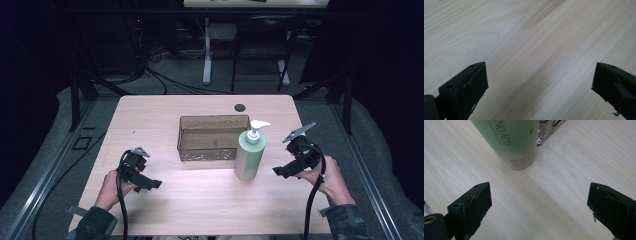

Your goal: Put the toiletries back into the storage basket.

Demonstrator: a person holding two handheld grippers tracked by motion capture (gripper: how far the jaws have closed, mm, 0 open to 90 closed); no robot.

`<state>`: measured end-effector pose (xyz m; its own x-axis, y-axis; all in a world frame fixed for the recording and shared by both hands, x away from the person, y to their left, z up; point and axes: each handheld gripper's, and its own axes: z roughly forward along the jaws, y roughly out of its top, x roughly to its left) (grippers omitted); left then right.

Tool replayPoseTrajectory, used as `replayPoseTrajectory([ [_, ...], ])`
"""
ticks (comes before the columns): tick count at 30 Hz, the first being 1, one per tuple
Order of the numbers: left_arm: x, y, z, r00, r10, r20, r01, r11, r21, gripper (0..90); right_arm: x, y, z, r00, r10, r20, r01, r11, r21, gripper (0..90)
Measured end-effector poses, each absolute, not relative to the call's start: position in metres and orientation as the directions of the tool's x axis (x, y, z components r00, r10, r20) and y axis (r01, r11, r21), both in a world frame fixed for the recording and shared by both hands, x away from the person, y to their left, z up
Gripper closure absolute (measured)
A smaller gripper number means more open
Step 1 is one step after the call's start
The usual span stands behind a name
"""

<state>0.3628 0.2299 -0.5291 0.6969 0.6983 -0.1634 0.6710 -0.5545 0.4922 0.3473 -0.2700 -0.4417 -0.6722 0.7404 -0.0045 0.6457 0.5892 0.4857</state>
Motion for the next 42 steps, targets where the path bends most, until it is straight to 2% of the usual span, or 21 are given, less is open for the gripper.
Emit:
replayPoseTrajectory([
  [22,0.364,0.225,-0.544,0.731,0.671,-0.123,0.649,-0.63,0.427,0.0,0.358,-0.271,-0.417,-0.71,0.703,-0.042,0.631,0.661,0.406,5.7],
  [31,0.364,0.224,-0.542,0.738,0.666,-0.107,0.637,-0.635,0.438,0.0,0.361,-0.268,-0.404,-0.728,0.683,-0.049,0.624,0.691,0.366,4.2],
  [42,0.363,0.224,-0.541,0.74,0.663,-0.108,0.632,-0.632,0.448,0.0,0.366,-0.258,-0.382,-0.786,0.613,-0.083,0.556,0.759,0.338,2.8],
])
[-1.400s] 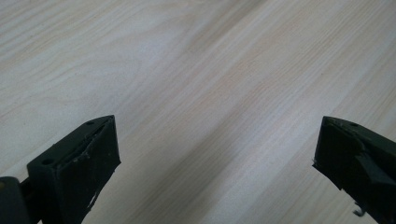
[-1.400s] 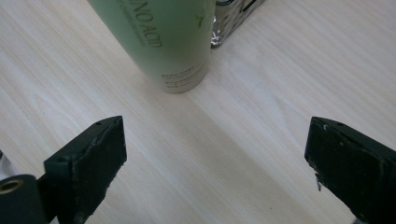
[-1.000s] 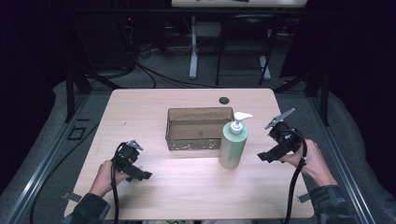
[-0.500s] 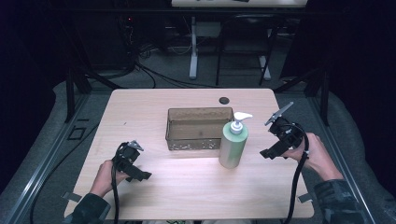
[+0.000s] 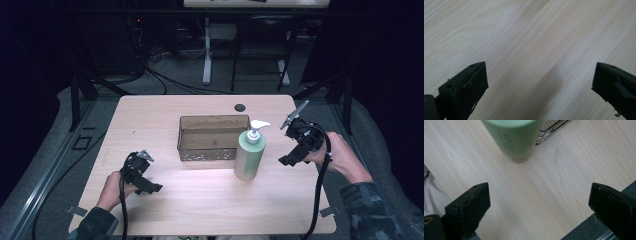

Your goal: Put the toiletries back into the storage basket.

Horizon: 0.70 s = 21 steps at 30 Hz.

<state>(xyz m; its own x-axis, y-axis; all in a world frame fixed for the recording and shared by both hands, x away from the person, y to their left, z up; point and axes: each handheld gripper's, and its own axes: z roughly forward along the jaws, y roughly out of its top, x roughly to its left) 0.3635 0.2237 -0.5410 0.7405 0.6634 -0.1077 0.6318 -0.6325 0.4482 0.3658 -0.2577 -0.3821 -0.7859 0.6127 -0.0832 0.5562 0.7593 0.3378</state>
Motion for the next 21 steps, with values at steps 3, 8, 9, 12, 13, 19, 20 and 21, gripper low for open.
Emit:
replayPoseTrajectory([
  [3,0.364,0.224,-0.541,0.742,0.662,-0.11,0.631,-0.633,0.449,0.0,0.369,-0.257,-0.377,-0.789,0.609,-0.081,0.553,0.761,0.339,1.5],
  [8,0.364,0.223,-0.541,0.745,0.658,-0.108,0.627,-0.636,0.45,0.0,0.374,-0.254,-0.369,-0.805,0.587,-0.081,0.533,0.777,0.335,0.0],
  [9,0.364,0.223,-0.541,0.745,0.658,-0.108,0.627,-0.636,0.451,0.0,0.374,-0.254,-0.369,-0.805,0.587,-0.081,0.533,0.777,0.335,0.0],
  [12,0.364,0.223,-0.54,0.744,0.66,-0.103,0.624,-0.633,0.458,0.0,0.377,-0.253,-0.363,-0.811,0.578,-0.088,0.522,0.784,0.337,0.0],
  [13,0.364,0.223,-0.54,0.743,0.661,-0.104,0.625,-0.629,0.462,0.0,0.377,-0.252,-0.361,-0.814,0.574,-0.09,0.518,0.787,0.336,0.0],
  [19,0.364,0.223,-0.54,0.745,0.66,-0.1,0.622,-0.632,0.462,0.0,0.382,-0.244,-0.348,-0.828,0.549,-0.114,0.492,0.81,0.319,0.0],
  [20,0.364,0.223,-0.539,0.746,0.659,-0.097,0.619,-0.633,0.465,0.0,0.382,-0.242,-0.346,-0.83,0.543,-0.126,0.485,0.815,0.317,0.0],
  [21,0.364,0.223,-0.539,0.745,0.66,-0.097,0.618,-0.63,0.47,0.0,0.383,-0.24,-0.344,-0.835,0.534,-0.134,0.474,0.822,0.316,0.0],
])
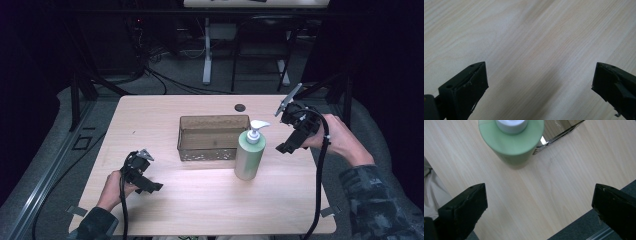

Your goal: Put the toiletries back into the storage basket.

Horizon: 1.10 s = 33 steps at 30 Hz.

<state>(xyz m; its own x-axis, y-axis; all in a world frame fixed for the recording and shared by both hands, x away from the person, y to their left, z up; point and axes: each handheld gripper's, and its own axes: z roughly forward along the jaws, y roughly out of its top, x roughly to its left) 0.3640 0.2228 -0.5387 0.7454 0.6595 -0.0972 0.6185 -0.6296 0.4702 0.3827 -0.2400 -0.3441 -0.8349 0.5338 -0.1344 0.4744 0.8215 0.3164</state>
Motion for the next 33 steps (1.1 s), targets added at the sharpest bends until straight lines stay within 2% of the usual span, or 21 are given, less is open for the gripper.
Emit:
replayPoseTrajectory([
  [8,0.364,0.222,-0.539,0.747,0.657,-0.099,0.616,-0.629,0.475,0.0,0.391,-0.223,-0.331,-0.85,0.504,-0.154,0.445,0.843,0.304,0.2],
  [15,0.364,0.223,-0.538,0.748,0.654,-0.11,0.615,-0.621,0.486,0.0,0.399,-0.205,-0.324,-0.866,0.475,-0.153,0.419,0.859,0.295,5.4],
  [18,0.364,0.223,-0.538,0.749,0.653,-0.108,0.614,-0.624,0.484,0.0,0.402,-0.197,-0.323,-0.88,0.453,-0.143,0.4,0.869,0.291,13.4],
  [28,0.364,0.222,-0.539,0.754,0.648,-0.109,0.612,-0.632,0.476,0.0,0.41,-0.173,-0.321,-0.912,0.386,-0.139,0.347,0.906,0.241,28.7],
  [30,0.364,0.221,-0.539,0.754,0.647,-0.113,0.613,-0.632,0.473,0.0,0.412,-0.166,-0.322,-0.926,0.355,-0.127,0.323,0.92,0.221,35.3],
  [33,0.364,0.221,-0.54,0.756,0.645,-0.113,0.613,-0.635,0.471,0.0,0.413,-0.161,-0.323,-0.93,0.345,-0.127,0.315,0.927,0.205,39.8],
])
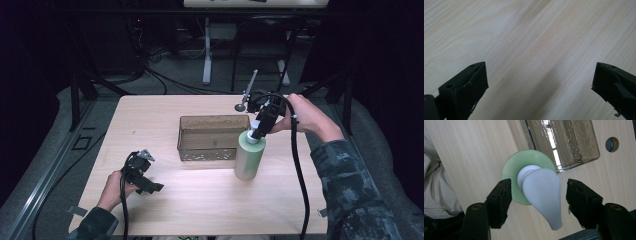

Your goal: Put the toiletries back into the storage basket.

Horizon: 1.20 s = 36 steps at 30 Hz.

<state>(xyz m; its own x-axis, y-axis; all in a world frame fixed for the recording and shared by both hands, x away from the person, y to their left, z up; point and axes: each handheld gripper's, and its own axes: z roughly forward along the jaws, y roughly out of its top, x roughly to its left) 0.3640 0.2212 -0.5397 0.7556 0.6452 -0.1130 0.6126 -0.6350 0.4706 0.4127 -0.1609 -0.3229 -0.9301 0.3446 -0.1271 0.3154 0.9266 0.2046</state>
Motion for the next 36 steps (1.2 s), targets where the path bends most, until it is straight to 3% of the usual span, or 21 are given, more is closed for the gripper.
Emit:
replayPoseTrajectory([
  [6,0.364,0.221,-0.54,0.759,0.642,-0.11,0.61,-0.641,0.465,0.0,0.418,-0.151,-0.327,-0.941,0.319,-0.115,0.3,0.941,0.154,55.1],
  [12,0.364,0.22,-0.54,0.758,0.643,-0.11,0.611,-0.641,0.464,0.0,0.421,-0.149,-0.33,-0.948,0.306,-0.092,0.293,0.947,0.136,60.2],
  [25,0.363,0.218,-0.54,0.763,0.638,-0.105,0.606,-0.649,0.46,0.0,0.423,-0.15,-0.33,-0.951,0.299,-0.077,0.288,0.948,0.132,62.0],
  [36,0.363,0.218,-0.54,0.765,0.635,-0.103,0.603,-0.652,0.459,0.0,0.428,-0.138,-0.329,-0.957,0.282,-0.07,0.281,0.959,0.025,62.0],
])
